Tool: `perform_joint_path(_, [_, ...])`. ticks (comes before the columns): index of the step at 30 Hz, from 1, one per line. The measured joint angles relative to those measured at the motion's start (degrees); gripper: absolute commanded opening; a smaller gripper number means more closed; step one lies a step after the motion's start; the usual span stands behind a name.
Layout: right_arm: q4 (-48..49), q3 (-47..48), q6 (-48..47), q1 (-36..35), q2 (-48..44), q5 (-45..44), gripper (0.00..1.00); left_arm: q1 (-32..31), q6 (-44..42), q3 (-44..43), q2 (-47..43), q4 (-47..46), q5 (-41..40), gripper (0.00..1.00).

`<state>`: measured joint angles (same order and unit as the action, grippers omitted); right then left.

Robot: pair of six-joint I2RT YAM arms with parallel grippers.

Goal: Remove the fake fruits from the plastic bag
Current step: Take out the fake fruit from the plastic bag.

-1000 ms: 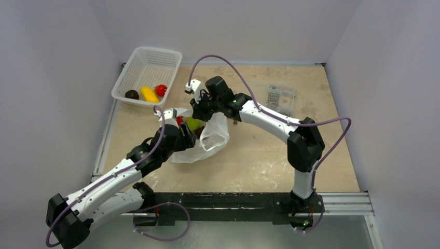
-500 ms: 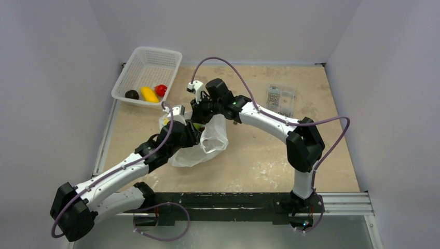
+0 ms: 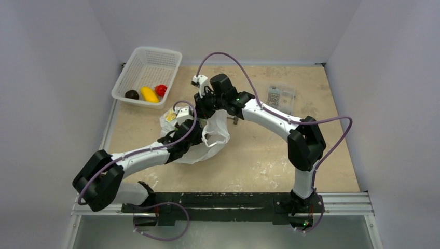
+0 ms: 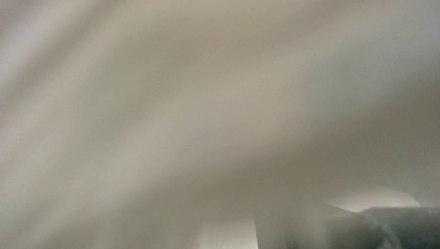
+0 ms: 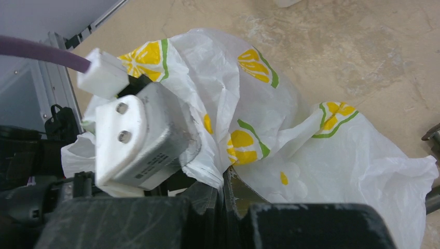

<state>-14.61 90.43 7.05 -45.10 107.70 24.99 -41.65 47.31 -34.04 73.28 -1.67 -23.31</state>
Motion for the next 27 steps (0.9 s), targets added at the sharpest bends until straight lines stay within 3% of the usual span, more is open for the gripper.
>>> perform_joint_path(4, [0.2,0.0,0.2,0.7,0.0,0.3,0.00,0.0,2.5,-2.9,6.5,-0.1,-1.8,0.69])
perform_joint_path(10, [1.0,-0.8,-0.2,1.4,-0.1,-0.4,0.00,0.0,4.6,-5.8,12.0,-0.9,-5.1,0.62])
perform_joint_path(12, [1.7,-1.6,-0.2,1.6,-0.1,-0.6,0.00,0.0,4.7,-6.4,13.5,-1.0,-5.8,0.56])
perform_joint_path(19, [5.9,-6.0,-0.2,1.9,-1.7,-2.4,0.00,0.0,4.3,-7.3,16.1,-1.9,-5.9,0.18])
perform_joint_path(23, [7.7,-9.1,-0.1,1.8,-4.2,-3.6,0.00,-0.1,2.6,-6.6,14.5,-2.0,-3.2,0.11])
perform_joint_path(27, [10.0,-13.0,0.3,0.2,-7.5,-4.8,0.00,0.1,0.8,-1.5,7.2,-1.5,2.3,0.09])
